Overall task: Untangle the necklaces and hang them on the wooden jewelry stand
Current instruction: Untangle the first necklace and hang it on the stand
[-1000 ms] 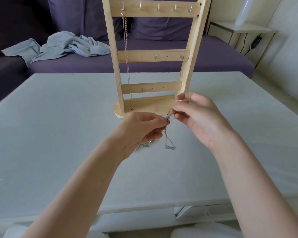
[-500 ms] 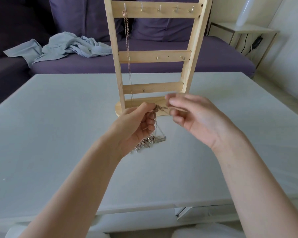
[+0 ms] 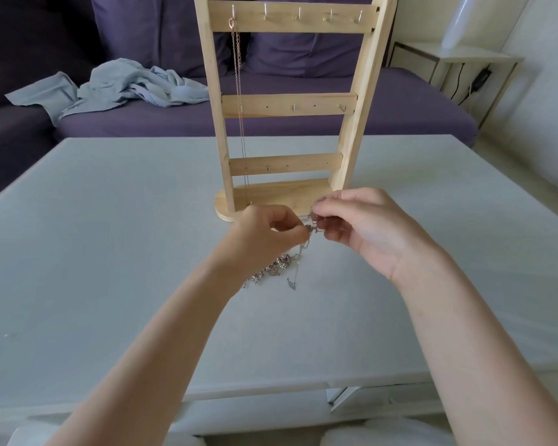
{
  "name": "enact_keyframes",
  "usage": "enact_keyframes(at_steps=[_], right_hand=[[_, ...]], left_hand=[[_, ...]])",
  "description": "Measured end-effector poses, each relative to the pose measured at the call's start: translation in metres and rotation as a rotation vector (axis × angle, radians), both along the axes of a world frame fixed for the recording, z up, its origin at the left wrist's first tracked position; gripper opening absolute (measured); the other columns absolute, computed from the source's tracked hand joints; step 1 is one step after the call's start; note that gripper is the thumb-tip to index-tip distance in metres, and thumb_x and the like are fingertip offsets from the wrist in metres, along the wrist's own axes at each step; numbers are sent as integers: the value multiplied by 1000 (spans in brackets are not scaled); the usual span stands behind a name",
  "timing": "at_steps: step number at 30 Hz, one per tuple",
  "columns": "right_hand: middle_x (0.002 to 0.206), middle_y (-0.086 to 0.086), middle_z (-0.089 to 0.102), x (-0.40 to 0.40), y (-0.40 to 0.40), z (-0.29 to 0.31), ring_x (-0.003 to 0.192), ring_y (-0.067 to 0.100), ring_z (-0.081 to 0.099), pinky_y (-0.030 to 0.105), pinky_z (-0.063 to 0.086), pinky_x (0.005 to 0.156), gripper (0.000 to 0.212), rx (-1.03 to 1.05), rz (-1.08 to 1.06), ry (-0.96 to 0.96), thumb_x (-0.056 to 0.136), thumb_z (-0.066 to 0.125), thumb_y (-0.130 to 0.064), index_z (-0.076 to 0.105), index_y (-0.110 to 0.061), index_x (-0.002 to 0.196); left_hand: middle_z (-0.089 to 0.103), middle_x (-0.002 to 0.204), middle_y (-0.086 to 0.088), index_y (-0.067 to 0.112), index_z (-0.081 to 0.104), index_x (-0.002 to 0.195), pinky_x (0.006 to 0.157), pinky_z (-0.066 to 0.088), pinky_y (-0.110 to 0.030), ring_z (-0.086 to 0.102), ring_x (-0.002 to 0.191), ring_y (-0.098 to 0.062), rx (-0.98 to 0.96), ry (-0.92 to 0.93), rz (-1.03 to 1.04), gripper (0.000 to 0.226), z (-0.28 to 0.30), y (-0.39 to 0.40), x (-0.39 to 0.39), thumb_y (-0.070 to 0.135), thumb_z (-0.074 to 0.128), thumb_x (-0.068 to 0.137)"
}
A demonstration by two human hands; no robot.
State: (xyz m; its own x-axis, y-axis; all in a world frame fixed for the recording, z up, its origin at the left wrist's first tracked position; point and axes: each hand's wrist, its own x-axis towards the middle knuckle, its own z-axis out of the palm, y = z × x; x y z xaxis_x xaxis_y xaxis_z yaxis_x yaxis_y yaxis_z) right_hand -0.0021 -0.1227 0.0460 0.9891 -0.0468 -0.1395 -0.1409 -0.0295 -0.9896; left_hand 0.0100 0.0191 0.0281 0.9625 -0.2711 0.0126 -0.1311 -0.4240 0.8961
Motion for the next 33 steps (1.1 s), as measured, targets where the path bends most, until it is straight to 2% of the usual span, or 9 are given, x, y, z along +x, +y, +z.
enact_keyframes(at_steps=[2, 5, 9, 13, 16, 20, 25, 27, 33], right_hand=[[61, 4, 59, 1, 0, 0, 54, 10, 52, 16, 42, 50, 18, 25, -28, -17, 85, 58, 5, 61, -2, 68], [60, 4, 60, 2, 2, 1, 50, 10, 50, 17, 37, 45, 17, 142, -46, -44, 86, 54, 7, 57, -4, 73], [58, 1, 53, 2, -1, 6, 49, 12, 43, 18, 27, 40, 17, 363, 13, -47, 90, 50, 1, 48, -11, 78], [59, -1, 48, 0, 0, 1, 49, 11, 43, 17, 28, 39, 6, 142, 62, -16, 87, 60, -4, 61, -7, 82], [64, 0, 52, 0, 1, -2, 46, 8, 40, 15, 27, 38, 11, -17, 73, -15, 84, 65, -7, 70, -1, 92], [71, 3, 60, -1, 0, -2, 45, 8, 40, 16, 26, 38, 3, -130, 37, -9, 79, 69, -6, 72, -7, 77], [74, 4, 58, -1, -2, -1, 42, 7, 39, 16, 26, 37, 2, -154, 59, 35, 77, 71, -9, 71, -8, 76], [69, 2, 54, -1, -1, -2, 42, 8, 39, 16, 25, 37, 4, -126, 43, 49, 77, 70, -8, 68, -7, 74], [65, -2, 54, 0, 3, -2, 60, 10, 48, 16, 36, 44, 10, -98, 1, 63, 79, 64, -8, 63, -11, 70]], left_hand=[[49, 52, 9, 15, 59, 64, 51, 32, -13, 39, 47, -5, -63, 47, 10, 20, 0, 0, 0, 13, 61, 84], [52, 72, -1, 14, 59, 68, 57, 41, -19, 46, 55, -8, -287, 173, 66, 20, 1, 2, 2, 12, 56, 88], [52, 69, 1, 12, 58, 70, 57, 47, -18, 54, 60, -11, -647, 407, 154, 20, 2, 2, 3, 12, 53, 90], [55, 65, 1, 11, 59, 72, 56, 47, -18, 54, 59, -11, -768, 464, 151, 18, 3, 2, 4, 9, 54, 89], [57, 63, 1, 8, 59, 75, 51, 46, -16, 51, 55, -8, -736, 375, 102, 16, 2, 1, 4, 6, 53, 90], [60, 63, 1, 12, 56, 73, 55, 47, -14, 51, 52, -4, -529, 198, 90, 18, -2, 1, 5, 6, 57, 90], [60, 65, -1, 12, 57, 74, 60, 46, -15, 50, 54, -5, -348, 5, 43, 18, 2, 3, 5, 0, 56, 88], [61, 64, 0, 13, 57, 73, 59, 45, -16, 49, 53, -4, -284, -58, 28, 20, 2, 3, 5, -2, 56, 87], [59, 54, 11, 18, 59, 73, 53, 43, -13, 48, 47, -1, -195, -36, 6, 22, 0, 1, 5, 0, 57, 85]])
